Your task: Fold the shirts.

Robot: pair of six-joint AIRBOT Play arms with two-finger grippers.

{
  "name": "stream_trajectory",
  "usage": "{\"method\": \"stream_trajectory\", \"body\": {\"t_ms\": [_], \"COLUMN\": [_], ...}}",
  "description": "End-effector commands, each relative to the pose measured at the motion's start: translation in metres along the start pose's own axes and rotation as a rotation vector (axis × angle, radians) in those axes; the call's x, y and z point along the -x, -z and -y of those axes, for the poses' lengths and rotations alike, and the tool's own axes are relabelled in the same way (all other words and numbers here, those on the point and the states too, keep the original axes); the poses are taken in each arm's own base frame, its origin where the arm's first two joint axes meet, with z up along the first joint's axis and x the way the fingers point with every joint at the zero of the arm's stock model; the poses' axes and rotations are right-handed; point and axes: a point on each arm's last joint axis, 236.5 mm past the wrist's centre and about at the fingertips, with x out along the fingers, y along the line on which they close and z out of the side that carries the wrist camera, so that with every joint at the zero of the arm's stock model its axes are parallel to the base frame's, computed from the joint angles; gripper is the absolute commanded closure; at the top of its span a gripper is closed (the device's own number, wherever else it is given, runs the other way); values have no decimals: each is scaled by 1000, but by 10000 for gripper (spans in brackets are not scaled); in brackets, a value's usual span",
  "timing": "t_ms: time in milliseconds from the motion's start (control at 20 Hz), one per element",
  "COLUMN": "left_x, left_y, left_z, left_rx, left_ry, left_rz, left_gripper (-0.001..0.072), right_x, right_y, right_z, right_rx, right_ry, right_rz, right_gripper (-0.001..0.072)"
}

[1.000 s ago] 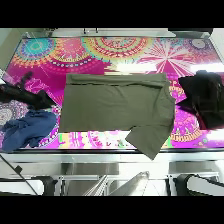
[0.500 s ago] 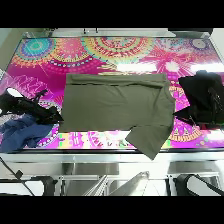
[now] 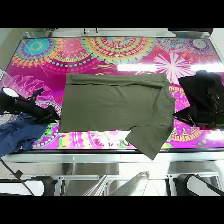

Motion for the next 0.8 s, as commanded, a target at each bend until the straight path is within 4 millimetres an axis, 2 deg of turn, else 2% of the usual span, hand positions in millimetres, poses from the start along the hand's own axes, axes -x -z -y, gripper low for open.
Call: {"method": "stream_trajectory", "body": {"t_ms": [0, 200, 300, 400, 650, 750], "left_x": [-11, -1, 11, 15, -22, -30], "left_y": [3, 22, 20, 24, 45, 46], "left_z": [23, 6, -9, -17, -13, -10], "left_rx": [-69, -36, 29, 82, 108, 97], "left_ry": [15, 4, 13, 35, 75, 68], "left_rz": [-32, -97, -50, 10, 23, 26], "left_gripper": [388, 389, 461, 456, 456, 456], "right_x": [0, 0, 0, 0, 0, 0], "right_y": [0, 8, 8, 8, 9, 10], "right_z": [0, -6, -5, -5, -7, -7], "right_rx": [-1, 3, 3, 2, 0, -1], "right_ry": [-1, -23, -23, -23, -29, -31], "right_rz": [-1, -32, -31, -31, -37, -40], "right_gripper": [270, 269, 270, 270, 269, 269]}}
